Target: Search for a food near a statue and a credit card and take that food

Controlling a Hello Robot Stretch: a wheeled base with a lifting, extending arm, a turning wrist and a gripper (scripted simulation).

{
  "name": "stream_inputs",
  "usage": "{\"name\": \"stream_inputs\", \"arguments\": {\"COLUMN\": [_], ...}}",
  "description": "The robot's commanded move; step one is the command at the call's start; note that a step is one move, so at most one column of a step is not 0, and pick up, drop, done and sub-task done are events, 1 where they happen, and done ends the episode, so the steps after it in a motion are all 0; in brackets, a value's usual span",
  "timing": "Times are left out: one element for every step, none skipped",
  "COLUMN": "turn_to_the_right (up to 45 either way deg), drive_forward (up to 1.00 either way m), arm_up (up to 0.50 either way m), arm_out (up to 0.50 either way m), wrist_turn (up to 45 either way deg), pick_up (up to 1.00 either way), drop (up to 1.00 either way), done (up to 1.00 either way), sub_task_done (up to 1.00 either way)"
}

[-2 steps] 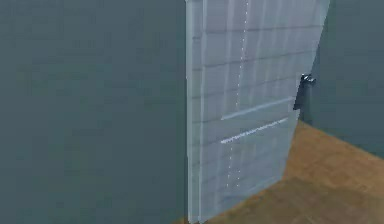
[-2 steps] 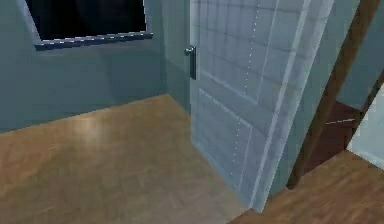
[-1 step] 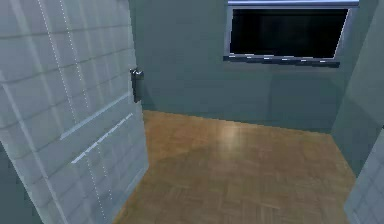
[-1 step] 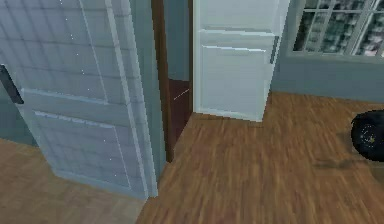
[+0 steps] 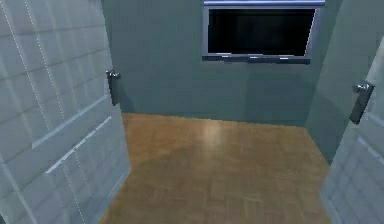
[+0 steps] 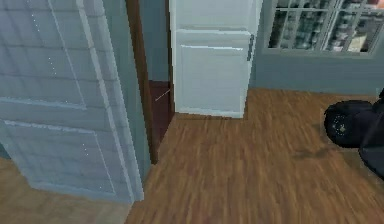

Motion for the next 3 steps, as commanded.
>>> {"name": "stream_inputs", "arguments": {"turn_to_the_right": [0.0, 0.0, -45.0], "drive_forward": [1.0, 0.8, 0.0], "arm_up": [0.0, 0.0, 0.0], "arm_out": [0.0, 0.0, 0.0], "wrist_turn": [0.0, 0.0, 0.0], "pick_up": [0.0, 0.0, 0.0], "drop": [0.0, 0.0, 0.0], "done": [0.0, 0.0, 0.0], "sub_task_done": [0.0, 0.0, 0.0]}}
